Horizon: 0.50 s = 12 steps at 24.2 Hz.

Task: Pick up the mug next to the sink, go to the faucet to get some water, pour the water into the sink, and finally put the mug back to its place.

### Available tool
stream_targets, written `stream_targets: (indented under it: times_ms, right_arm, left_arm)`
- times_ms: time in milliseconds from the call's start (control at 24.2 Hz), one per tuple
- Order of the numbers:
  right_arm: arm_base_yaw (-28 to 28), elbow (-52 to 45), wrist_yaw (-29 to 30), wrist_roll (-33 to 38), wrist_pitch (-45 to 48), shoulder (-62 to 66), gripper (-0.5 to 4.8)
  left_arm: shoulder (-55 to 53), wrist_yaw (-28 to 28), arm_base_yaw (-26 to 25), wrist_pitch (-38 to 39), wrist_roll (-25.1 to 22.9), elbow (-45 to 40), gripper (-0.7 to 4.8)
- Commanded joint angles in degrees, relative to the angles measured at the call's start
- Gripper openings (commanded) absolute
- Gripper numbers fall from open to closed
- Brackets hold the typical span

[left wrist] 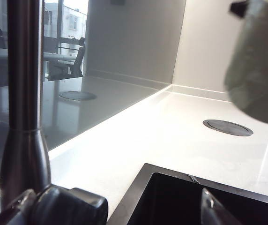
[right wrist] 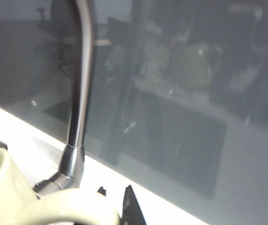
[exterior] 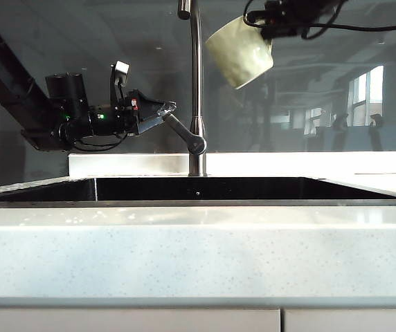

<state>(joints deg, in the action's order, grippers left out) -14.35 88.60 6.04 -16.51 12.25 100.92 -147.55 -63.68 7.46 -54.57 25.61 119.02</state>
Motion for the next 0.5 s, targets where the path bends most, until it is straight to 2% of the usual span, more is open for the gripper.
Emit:
stream_targets:
  times_ms: [41, 165, 290, 496]
  right_arm:
    - [-0.68, 0.94, 0.46, -12.17, 1.14, -2.45, -0.03]
    - [-0.96, 0.94, 0.26, -18.84, 0.59, -3.08, -0.03]
    - [-1.77, 0.94, -0.42, -28.98, -0.26, -3.39, -0.03]
    - [-4.31, 0.94, -2.51, -39.17, -0.26, -3.37, -0.03]
  left_arm:
    - [0.37, -0.39, 0.04, -0.79, 0.28, 0.17, 4.79]
    - [0.37, -0.22, -0.26, -0.81, 0.07, 0.2, 4.79]
    - [0.37, -0.31, -1.18, -0.81, 0.24, 0.2, 4.79]
    - [0.37, -0.68, -4.17, -0.83, 4.79, 0.2, 4.79]
